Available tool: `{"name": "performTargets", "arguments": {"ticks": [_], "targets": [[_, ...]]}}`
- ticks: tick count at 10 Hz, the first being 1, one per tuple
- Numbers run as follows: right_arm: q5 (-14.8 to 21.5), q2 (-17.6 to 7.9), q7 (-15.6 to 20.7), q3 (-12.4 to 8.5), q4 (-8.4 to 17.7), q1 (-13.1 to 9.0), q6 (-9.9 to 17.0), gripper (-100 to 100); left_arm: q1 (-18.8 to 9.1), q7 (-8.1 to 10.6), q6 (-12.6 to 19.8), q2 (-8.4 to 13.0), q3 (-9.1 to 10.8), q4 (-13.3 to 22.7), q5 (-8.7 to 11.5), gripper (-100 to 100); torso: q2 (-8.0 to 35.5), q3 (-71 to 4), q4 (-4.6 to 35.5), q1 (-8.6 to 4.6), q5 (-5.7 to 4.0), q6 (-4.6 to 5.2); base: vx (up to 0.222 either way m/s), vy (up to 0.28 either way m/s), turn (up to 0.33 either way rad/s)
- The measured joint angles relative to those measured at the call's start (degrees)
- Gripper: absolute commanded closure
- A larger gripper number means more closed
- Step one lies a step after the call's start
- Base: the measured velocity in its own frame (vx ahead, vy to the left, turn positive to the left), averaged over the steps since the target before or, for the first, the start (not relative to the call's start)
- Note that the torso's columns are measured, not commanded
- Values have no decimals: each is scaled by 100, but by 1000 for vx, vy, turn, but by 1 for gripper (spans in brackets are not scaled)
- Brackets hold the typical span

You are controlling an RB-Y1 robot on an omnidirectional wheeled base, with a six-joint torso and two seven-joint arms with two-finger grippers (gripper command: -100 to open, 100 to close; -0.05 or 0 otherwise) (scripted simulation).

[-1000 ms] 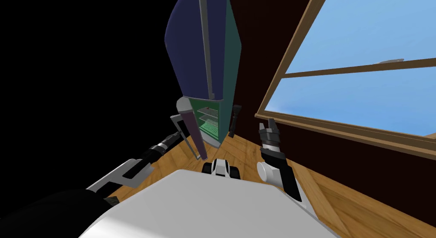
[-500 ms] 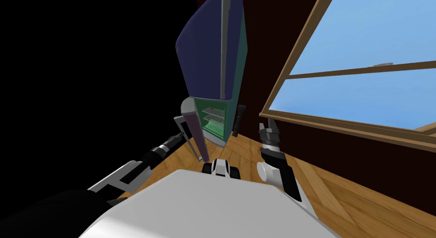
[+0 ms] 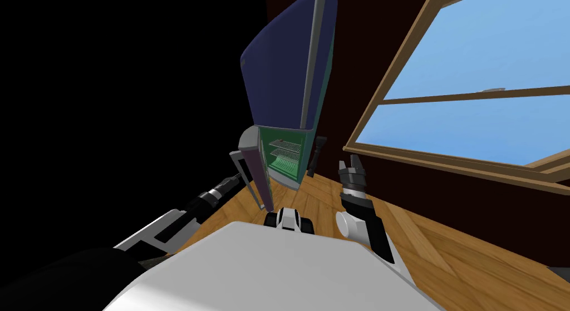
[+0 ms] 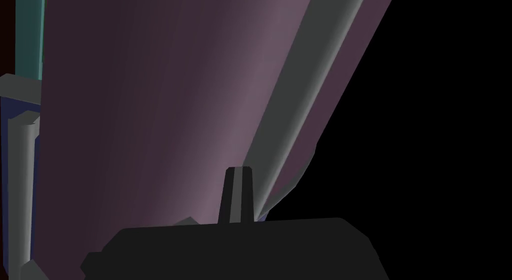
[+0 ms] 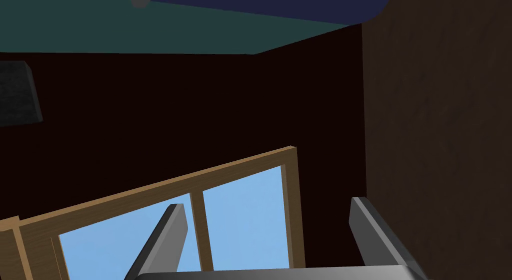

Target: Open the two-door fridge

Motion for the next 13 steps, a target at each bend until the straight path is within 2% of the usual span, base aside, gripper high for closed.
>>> {"name": "performTargets", "arguments": {"ticks": [6, 8, 13], "targets": [[0, 0, 0, 0, 0, 0, 0, 0, 99, -39, -216, 127, -161, -159, -20, 100, 66, 39, 20, 73, 15, -45, -64, 160, -27], [0, 2, 0, 1, 0, 1, 0, 0, 108, -38, -237, 142, -163, -160, -17, 100, 37, 21, 12, 0, -6, -45, 0, 8, 16], [0, 2, 0, 1, 0, 1, 0, 0, 108, -37, -240, 142, -164, -160, -16, 100, 62, 37, 19, 67, 14, -45, 4, -12, 2]]}}
